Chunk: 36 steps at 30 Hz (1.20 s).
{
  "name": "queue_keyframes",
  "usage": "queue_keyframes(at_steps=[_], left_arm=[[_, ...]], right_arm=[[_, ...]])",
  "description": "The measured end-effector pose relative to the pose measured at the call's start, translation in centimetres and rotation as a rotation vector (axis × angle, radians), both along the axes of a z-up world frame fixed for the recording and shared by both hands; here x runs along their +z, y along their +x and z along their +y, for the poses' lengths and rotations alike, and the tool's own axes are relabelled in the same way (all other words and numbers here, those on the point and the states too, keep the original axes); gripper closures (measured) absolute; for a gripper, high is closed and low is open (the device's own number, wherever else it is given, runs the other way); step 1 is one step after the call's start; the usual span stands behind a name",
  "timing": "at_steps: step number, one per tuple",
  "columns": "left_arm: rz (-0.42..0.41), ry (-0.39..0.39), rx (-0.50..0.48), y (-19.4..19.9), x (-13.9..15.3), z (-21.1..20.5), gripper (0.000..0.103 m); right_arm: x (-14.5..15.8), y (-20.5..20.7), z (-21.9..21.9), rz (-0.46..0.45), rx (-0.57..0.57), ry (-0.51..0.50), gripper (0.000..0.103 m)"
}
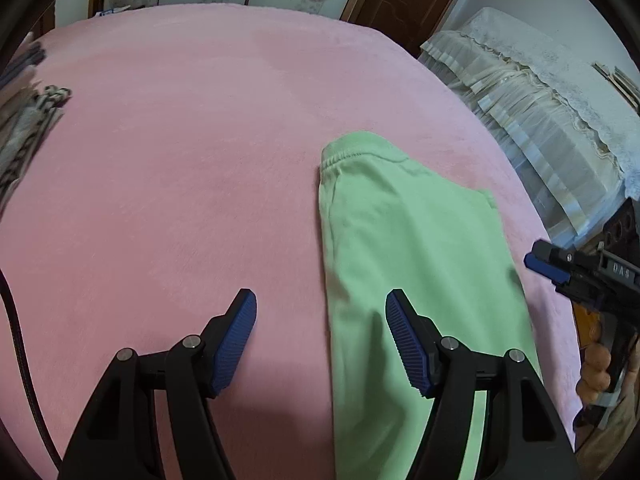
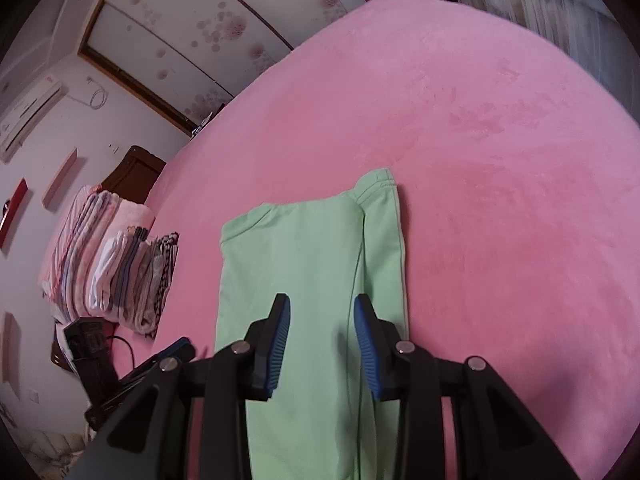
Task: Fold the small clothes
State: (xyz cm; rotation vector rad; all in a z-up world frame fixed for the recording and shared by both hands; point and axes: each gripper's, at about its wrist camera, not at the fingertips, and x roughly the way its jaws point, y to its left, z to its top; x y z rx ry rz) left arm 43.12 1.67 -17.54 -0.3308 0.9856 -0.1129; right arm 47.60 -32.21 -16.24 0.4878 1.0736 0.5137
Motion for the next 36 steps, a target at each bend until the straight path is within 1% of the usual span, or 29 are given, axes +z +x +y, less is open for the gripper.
queue_keyframes(at_steps=[2,4,6,10,11,14,15,16,17,20,21,23,25,27,29,32,34,36], left_arm=[[0.003,0.000,0.005,1.9,-0.6,-0.2,0.038],[0.014,-0.022,0.007,3.7,-1.2,-0.3,0.038],[0.014,-0.048,0.014,5.0,-1.6,-0.3,0.038],[0.010,-0.074,0.030,6.6,-2.0,-0.6,0.038],[0.008,-0.078,0.033,6.7,-2.0,-0.7,0.038],[0.005,-0.075,0.037,7.8,-2.3,-1.0,0.038],[0.003,-0.072,0.039,7.4,-2.3,-0.9,0.038],[0.001,-0.067,0.042,7.8,-2.2,-1.3,0.038],[-0.002,-0.063,0.045,7.9,-2.2,-1.4,0.038],[-0.008,-0.055,0.054,8.1,-2.2,-1.7,0.038],[-0.013,-0.051,0.056,7.9,-2.2,-1.6,0.038],[-0.022,-0.041,0.056,7.3,-2.0,-1.8,0.038],[-0.030,-0.023,0.056,7.5,-1.9,-2.2,0.038],[-0.039,-0.004,0.060,7.5,-1.9,-2.5,0.038],[-0.042,0.016,0.064,7.4,-2.0,-2.6,0.038],[-0.047,0.057,0.055,7.8,-2.1,-3.3,0.038],[-0.045,0.093,0.049,8.1,-2.2,-3.5,0.038],[-0.043,0.122,0.053,8.3,-2.2,-3.6,0.038]], right_arm=[[-1.2,1.5,0.1,0.026,-0.010,-0.011,0.070],[-2.0,2.3,0.1,0.041,-0.010,-0.016,0.070],[-2.8,3.0,0.3,0.055,0.005,0.009,0.070],[-3.2,3.8,0.7,0.055,0.046,0.058,0.070],[-3.3,4.0,1.1,0.049,0.057,0.066,0.068],[-3.4,4.6,2.2,0.049,0.075,0.056,0.069],[-3.2,4.6,2.6,0.038,0.080,0.035,0.071],[-3.0,4.6,2.7,0.022,0.089,0.009,0.084],[-2.7,4.3,2.8,-0.001,0.097,-0.018,0.099],[-0.8,2.9,3.5,-0.111,0.097,-0.115,0.099],[0.2,2.1,3.7,-0.168,0.089,-0.149,0.099],[1.4,1.4,3.9,-0.231,0.084,-0.199,0.099],[2.0,0.8,4.5,-0.287,0.082,-0.286,0.099],[1.9,0.8,4.9,-0.308,0.067,-0.383,0.099],[1.7,0.9,4.7,-0.314,0.048,-0.419,0.099],[1.6,0.9,4.6,-0.345,0.011,-0.512,0.099],[1.2,1.1,4.7,-0.328,0.016,-0.531,0.098],[1.2,1.3,4.5,-0.321,-0.009,-0.538,0.090]])
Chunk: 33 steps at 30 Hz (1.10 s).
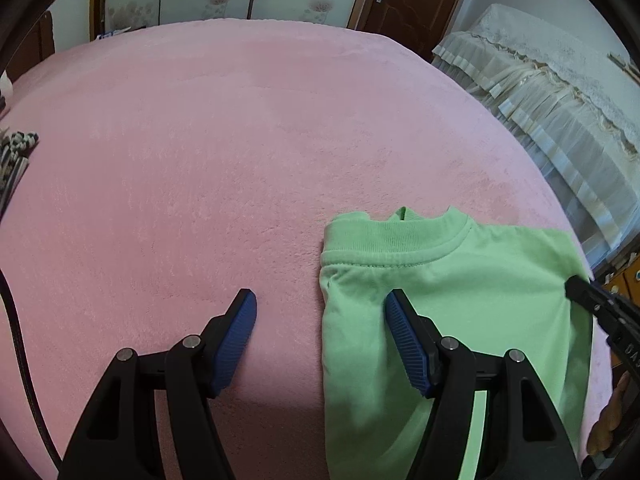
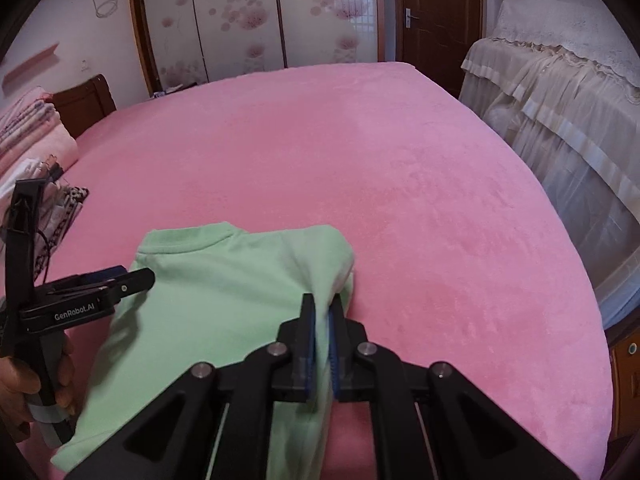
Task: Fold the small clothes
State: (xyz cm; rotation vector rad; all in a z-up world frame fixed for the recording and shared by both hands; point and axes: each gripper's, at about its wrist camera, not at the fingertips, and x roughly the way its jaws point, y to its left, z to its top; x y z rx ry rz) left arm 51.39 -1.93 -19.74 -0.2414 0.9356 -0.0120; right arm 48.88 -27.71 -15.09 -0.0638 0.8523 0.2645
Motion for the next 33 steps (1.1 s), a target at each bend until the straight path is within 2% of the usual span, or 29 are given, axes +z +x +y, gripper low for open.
queue_keyframes(at_steps=[2,6,12,16,20,22,27,30,33], left_arm=[[0.003,0.027,0.015,0.3,0.0,-0.1,0.038],[0.005,0.045,0.033,1.0,0.3,0.3,0.037],[-0.003,0.074,0.024,1.9,0.7,0.3,0.037],[-0.005,0.097,0.003,2.1,0.7,0.2,0.037],[0.008,0.122,-0.030,2.3,0.4,0.3,0.037],[0.013,0.132,-0.036,2.0,0.7,0.4,0.037],[-0.002,0.150,-0.052,-0.6,3.5,0.4,0.037],[-0.041,0.102,-0.105,-4.2,5.8,-0.6,0.037],[-0.048,0.047,-0.175,-7.4,6.7,-2.3,0.037]], right_arm=[[0.4,0.2,-0.8,-0.010,-0.043,0.028,0.081],[0.3,0.7,-3.7,0.033,-0.104,0.107,0.079],[-0.2,-1.2,-3.8,0.097,-0.038,0.182,0.079],[-1.3,-3.5,-2.9,0.144,0.014,0.175,0.079],[-3.0,-4.9,-2.2,0.167,0.026,0.062,0.079],[-3.1,-5.4,-2.8,0.183,0.007,0.069,0.079],[-0.5,-7.3,-4.1,0.145,-0.001,0.130,0.079],[1.2,-9.4,-3.7,0.121,0.032,0.152,0.079],[1.8,-11.6,-2.8,0.130,0.079,0.168,0.079]])
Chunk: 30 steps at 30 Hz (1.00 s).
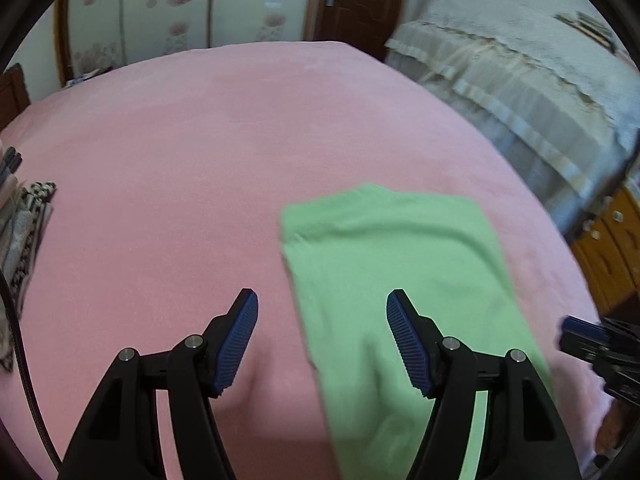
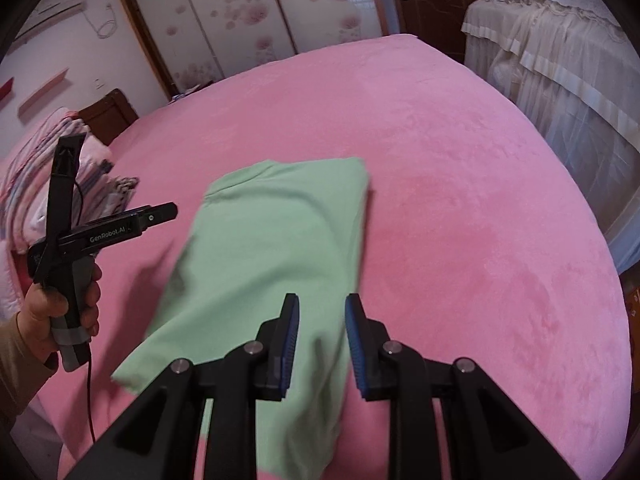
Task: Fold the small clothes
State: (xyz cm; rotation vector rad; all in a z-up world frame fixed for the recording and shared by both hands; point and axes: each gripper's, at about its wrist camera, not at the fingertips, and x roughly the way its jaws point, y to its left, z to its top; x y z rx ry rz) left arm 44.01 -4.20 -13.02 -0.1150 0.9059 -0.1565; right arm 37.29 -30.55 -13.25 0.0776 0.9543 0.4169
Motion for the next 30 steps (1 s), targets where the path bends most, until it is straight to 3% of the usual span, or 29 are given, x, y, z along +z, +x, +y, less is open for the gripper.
queue_keyframes(at_steps=[7,10,13,16,18,19,30], left_arm=[[0.052,-0.066,-0.057,-6.7,-1.4,-2.4,0.037],[0.068,-0.107,-0.046,-7.9,-2.1,-2.0,0.037],[0.075,-0.114,-0.030,-8.9,-2.8,-2.1,0.037],[0.089,-0.151,-0.019,-9.6,-3.4,-1.9,0.037],[0.094,-0.162,-0.021,-9.9,-3.8,-2.2,0.037],[0.095,-0.153,-0.022,-10.1,-4.0,-2.3,0.037],[0.144,-0.072,-0.046,-12.3,-6.0,-2.4,0.037]], right_arm=[[-1.3,-5.3,0.8,0.023,0.006,-0.087,0.079],[-1.7,-7.0,-0.7,0.042,-0.028,-0.044,0.078],[-2.2,-7.4,-1.7,0.060,-0.063,0.000,0.068],[-2.8,-7.1,-1.9,0.084,-0.080,0.054,0.068],[-3.1,-6.8,-1.6,0.099,-0.076,0.065,0.077],[-3.4,-6.6,-1.4,0.112,-0.075,0.040,0.097],[-4.6,-7.2,-1.7,0.133,-0.094,-0.013,0.098]])
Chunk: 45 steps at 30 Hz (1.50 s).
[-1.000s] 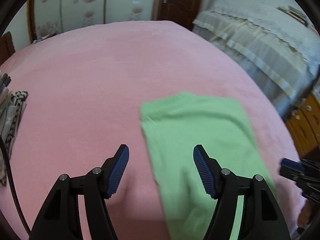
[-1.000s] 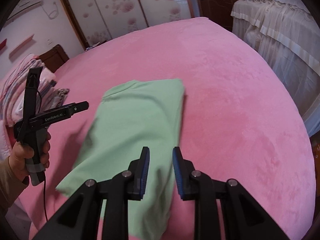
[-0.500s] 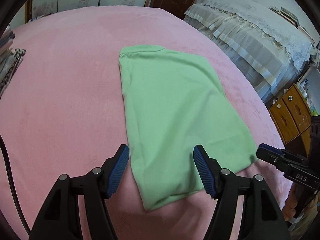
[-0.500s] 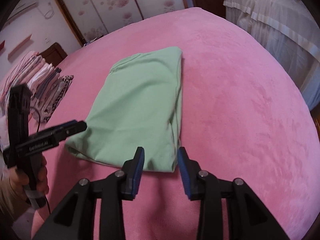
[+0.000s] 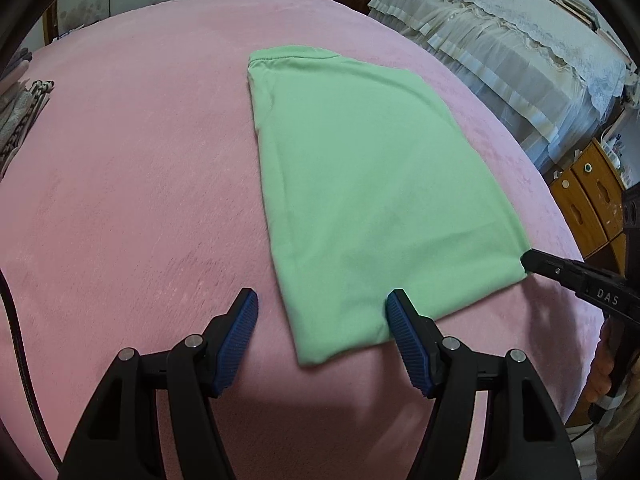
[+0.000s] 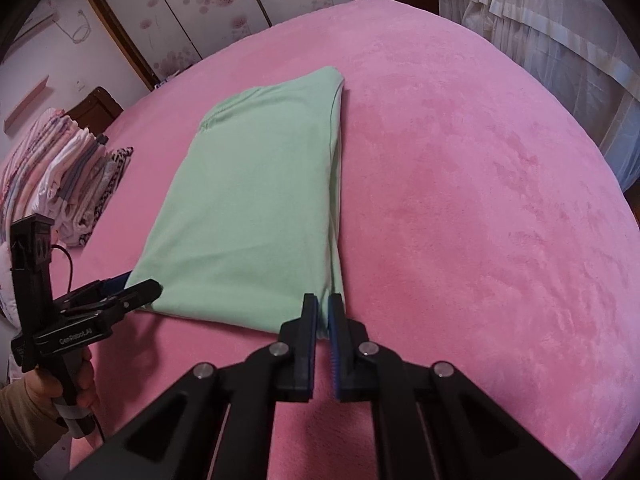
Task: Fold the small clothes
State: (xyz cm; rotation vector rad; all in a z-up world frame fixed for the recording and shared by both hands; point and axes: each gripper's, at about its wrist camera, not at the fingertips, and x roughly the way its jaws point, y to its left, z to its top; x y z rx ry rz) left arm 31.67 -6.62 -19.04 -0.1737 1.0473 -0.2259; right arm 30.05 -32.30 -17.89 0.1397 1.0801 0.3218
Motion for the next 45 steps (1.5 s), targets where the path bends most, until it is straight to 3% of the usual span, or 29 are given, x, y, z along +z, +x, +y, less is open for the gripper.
queue_keyframes(at_steps=[12,14,15,17,19,23,31,38,45], left_arm=[[0.045,-0.008,-0.010,-0.8,0.5,1.0,0.037],[0.051,-0.025,-0.014,-0.3,1.3,0.9,0.036],[0.049,-0.038,-0.013,-0.1,2.0,1.1,0.030],[0.034,-0.056,-0.002,0.3,3.1,1.6,0.024],[0.014,-0.070,0.005,1.1,4.2,2.1,0.024],[-0.033,-0.059,0.034,4.2,5.3,3.2,0.024],[0.038,-0.175,0.095,12.0,0.9,4.4,0.025],[0.026,-0.268,0.124,15.6,-1.7,4.5,0.025],[0.004,-0.288,0.130,18.5,-2.5,3.2,0.025]], right_arm=[[0.0,-0.3,0.6,0.002,-0.002,-0.039,0.096],[0.9,-0.3,0.4,0.001,-0.007,-0.028,0.091],[1.2,-0.4,0.3,-0.004,-0.010,-0.027,0.088],[2.4,-0.2,0.0,-0.032,-0.014,-0.019,0.070],[3.4,0.1,-0.1,-0.057,-0.012,-0.015,0.065],[4.6,2.4,0.0,-0.079,0.001,0.004,0.064],[1.2,10.2,0.5,-0.009,0.021,0.122,0.064],[-1.0,14.9,0.0,0.029,0.000,0.206,0.064],[-2.3,17.6,0.5,0.036,0.022,0.234,0.064]])
